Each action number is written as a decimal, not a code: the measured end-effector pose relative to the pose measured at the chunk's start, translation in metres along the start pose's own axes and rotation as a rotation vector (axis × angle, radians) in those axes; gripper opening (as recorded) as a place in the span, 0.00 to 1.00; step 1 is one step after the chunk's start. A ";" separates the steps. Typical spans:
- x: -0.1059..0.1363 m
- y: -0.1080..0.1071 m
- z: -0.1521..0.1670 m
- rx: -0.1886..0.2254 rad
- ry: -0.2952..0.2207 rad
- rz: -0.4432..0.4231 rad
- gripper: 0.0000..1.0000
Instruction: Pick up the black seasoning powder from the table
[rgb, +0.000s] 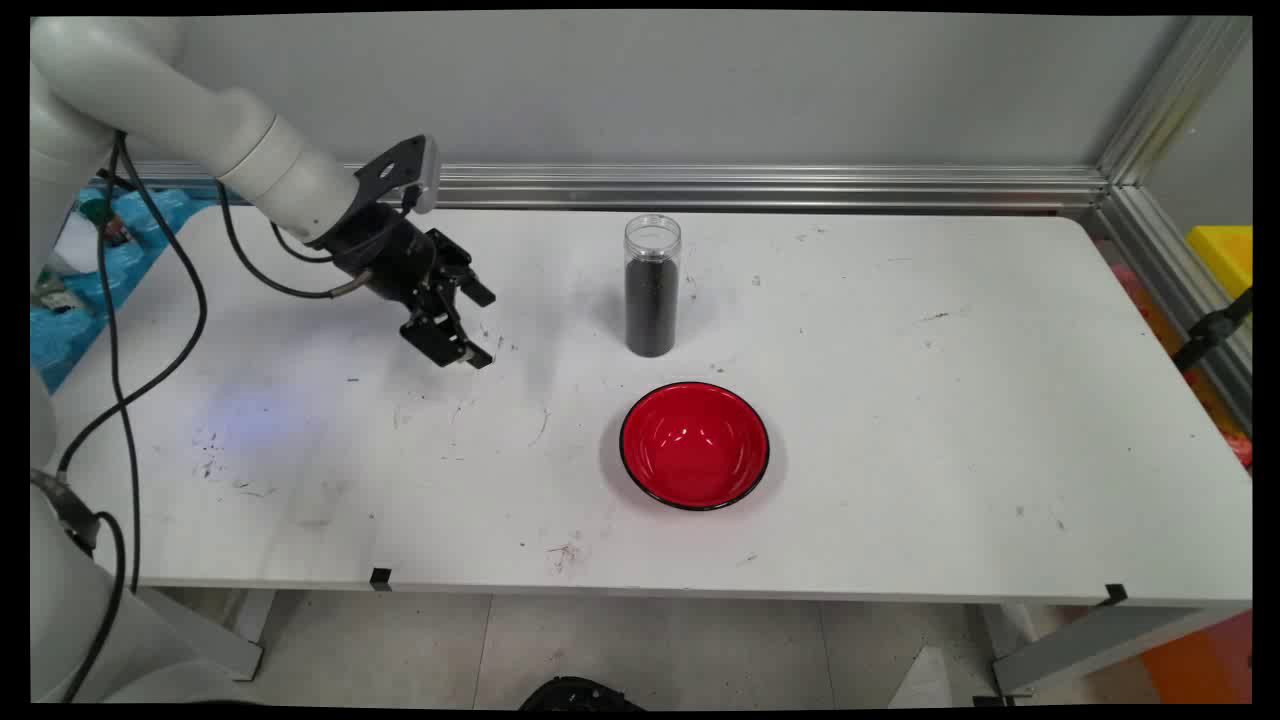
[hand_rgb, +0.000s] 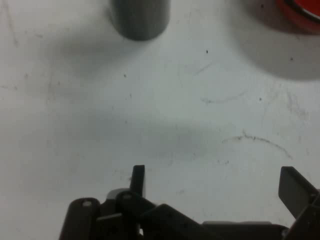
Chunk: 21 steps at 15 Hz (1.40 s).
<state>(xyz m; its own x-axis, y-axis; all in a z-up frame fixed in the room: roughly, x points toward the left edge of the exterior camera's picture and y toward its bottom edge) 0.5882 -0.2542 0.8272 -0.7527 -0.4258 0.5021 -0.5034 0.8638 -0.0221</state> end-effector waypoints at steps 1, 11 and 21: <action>0.003 -0.001 0.001 0.001 0.007 -0.003 1.00; 0.025 -0.005 0.009 0.010 0.078 -0.048 1.00; 0.016 -0.016 0.035 0.043 0.140 -0.016 1.00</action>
<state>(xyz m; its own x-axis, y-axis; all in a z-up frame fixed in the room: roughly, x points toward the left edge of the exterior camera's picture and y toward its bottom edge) 0.5693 -0.2839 0.8048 -0.6796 -0.3947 0.6184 -0.5344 0.8438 -0.0486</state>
